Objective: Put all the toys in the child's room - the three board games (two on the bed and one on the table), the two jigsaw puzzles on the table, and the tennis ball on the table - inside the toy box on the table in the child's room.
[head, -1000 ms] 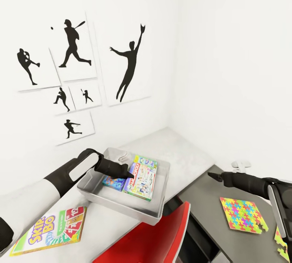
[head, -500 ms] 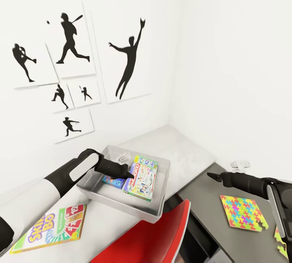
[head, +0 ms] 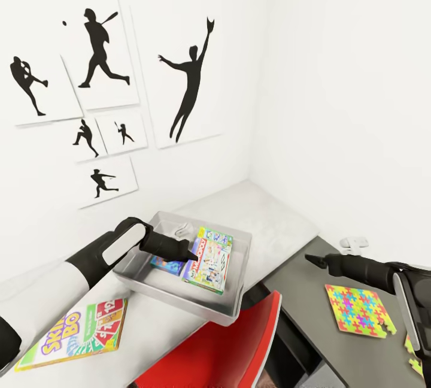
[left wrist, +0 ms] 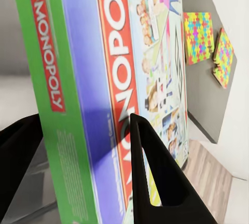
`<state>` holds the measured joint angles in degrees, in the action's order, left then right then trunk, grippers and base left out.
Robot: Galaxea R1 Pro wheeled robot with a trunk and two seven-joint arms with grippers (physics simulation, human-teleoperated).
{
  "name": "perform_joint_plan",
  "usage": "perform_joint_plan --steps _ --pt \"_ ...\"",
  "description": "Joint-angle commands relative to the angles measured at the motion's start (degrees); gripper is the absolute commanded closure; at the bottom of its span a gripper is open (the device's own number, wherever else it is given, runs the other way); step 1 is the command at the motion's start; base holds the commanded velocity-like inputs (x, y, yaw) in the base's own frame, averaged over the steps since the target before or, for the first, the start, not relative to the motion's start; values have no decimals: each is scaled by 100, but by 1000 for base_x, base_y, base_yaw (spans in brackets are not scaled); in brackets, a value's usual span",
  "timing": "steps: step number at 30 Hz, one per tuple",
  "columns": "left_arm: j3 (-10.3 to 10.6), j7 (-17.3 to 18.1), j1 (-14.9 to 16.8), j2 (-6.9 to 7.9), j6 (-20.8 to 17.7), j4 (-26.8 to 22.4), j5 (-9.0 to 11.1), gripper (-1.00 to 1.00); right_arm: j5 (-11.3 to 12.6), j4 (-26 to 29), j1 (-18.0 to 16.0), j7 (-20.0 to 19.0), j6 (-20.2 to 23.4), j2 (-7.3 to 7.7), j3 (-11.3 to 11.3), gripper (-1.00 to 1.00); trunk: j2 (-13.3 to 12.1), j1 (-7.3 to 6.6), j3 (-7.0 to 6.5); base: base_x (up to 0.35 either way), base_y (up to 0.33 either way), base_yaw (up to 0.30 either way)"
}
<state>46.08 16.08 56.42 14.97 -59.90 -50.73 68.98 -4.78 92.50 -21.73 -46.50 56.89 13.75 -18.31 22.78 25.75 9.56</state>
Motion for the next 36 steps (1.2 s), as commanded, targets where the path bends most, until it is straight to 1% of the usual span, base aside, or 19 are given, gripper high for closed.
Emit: perform_joint_plan --steps 1,11,18,25,29,34,36 --pt "18 53 25 3 5 -1 -51 100 -50 5 -7 -53 23 -1 -4 -100 13 3 22 0 0 0" --pt "21 53 134 -4 5 8 -50 100 -50 5 -7 -53 23 -11 6 -100 13 3 114 0 0 0" --pt "23 53 201 -77 5 111 -61 100 -50 5 -7 -53 23 -15 10 -100 13 3 178 0 0 0" --pt "24 75 237 -133 2 191 -193 100 -50 5 -7 -53 23 -14 11 -100 13 3 243 0 0 0" --pt "24 184 248 -173 4 251 -283 100 -50 5 -7 -53 23 -13 11 -100 13 3 280 0 0 0" --pt "24 249 251 -193 5 280 -331 100 -50 5 -6 -53 22 -17 11 -100 13 3 326 0 0 0" --pt "24 275 253 -200 5 290 -391 100 -50 5 -5 -53 19 -17 11 -100 13 3 344 0 0 0"
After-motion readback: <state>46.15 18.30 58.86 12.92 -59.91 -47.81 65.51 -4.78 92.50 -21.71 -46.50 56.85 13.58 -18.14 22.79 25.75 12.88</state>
